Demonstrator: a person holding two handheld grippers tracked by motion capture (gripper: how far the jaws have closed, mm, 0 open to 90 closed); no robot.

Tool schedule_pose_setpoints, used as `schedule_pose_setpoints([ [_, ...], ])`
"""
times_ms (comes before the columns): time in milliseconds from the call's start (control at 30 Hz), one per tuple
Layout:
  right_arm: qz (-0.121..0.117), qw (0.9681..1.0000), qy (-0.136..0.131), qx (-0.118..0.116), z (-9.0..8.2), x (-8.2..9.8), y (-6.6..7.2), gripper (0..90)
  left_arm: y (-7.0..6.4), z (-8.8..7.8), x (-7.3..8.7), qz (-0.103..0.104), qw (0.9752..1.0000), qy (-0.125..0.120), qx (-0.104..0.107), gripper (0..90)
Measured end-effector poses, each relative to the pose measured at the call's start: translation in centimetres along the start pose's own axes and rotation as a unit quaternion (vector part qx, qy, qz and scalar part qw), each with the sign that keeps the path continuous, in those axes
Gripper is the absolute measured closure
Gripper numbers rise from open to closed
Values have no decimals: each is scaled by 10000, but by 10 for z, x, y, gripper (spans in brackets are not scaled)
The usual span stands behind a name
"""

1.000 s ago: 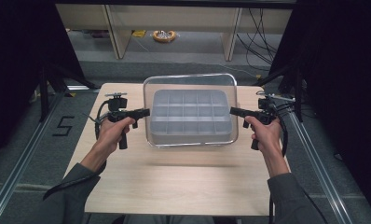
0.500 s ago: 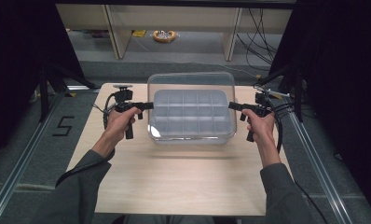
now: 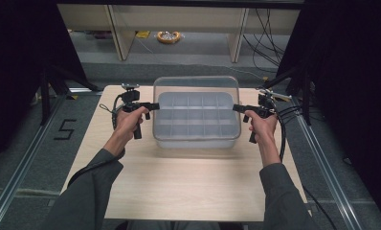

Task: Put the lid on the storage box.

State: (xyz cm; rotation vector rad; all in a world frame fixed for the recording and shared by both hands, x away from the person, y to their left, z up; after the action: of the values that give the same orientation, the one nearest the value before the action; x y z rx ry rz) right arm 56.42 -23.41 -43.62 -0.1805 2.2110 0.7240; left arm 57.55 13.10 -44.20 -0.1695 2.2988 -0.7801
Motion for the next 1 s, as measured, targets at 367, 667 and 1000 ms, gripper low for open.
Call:
schedule_pose_setpoints([
  [367,361,9992,115,90,18,5,-7,625,5,13,1,-149,9997,37,-202,596],
  [667,521,9983,223,148,27,13,-17,603,8,23,5,-97,9994,165,-282,581],
  [1000,351,9985,250,342,32,13,-19,584,10,29,8,-246,9991,211,-262,565],
])
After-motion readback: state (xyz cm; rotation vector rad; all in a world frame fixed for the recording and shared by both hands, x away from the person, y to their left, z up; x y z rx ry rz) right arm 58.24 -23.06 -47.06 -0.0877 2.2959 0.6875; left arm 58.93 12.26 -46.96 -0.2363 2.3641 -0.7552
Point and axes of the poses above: each handheld gripper's, and its own axes: z roughly forward along the jaws, x roughly out of its underside, y roughly to its left, the point moved 6 cm from there along z, roughly forward along the jaws, and after that the axes turned 11 degrees about -z, right-handed, at the moved point
